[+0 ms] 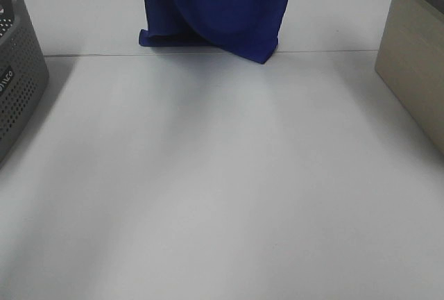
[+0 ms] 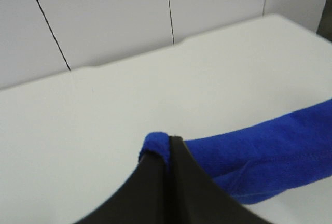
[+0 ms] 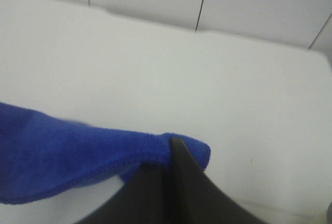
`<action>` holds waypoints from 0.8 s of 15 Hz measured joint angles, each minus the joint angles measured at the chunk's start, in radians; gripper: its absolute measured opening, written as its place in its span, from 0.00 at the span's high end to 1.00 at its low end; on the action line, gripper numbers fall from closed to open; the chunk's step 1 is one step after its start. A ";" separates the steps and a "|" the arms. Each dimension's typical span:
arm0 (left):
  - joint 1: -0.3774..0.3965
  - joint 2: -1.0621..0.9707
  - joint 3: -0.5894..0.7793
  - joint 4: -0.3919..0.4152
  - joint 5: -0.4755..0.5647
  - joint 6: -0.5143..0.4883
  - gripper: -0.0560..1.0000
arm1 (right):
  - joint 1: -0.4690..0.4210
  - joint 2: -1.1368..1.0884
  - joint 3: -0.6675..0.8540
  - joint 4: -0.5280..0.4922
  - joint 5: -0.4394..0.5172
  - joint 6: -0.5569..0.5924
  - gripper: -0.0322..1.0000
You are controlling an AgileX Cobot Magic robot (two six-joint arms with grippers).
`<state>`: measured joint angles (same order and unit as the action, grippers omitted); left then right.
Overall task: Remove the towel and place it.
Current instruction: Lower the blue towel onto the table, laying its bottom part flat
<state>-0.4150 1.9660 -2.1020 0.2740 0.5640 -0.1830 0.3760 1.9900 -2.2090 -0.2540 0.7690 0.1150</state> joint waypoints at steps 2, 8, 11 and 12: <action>-0.023 -0.006 0.000 -0.062 0.218 0.066 0.95 | 0.000 -0.002 0.000 0.135 0.213 -0.109 0.95; -0.024 -0.026 0.036 -0.202 0.645 0.248 0.95 | 0.000 -0.051 0.126 0.336 0.445 -0.249 0.95; -0.024 -0.101 0.181 -0.274 0.647 0.259 0.95 | 0.000 -0.173 0.345 0.349 0.451 -0.254 0.95; -0.024 -0.145 0.251 -0.283 0.651 0.259 0.95 | 0.000 -0.231 0.406 0.344 0.451 -0.262 0.95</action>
<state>-0.4390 1.8210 -1.8510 -0.0090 1.2150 0.0760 0.3760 1.7590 -1.8030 0.0900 1.2200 -0.1470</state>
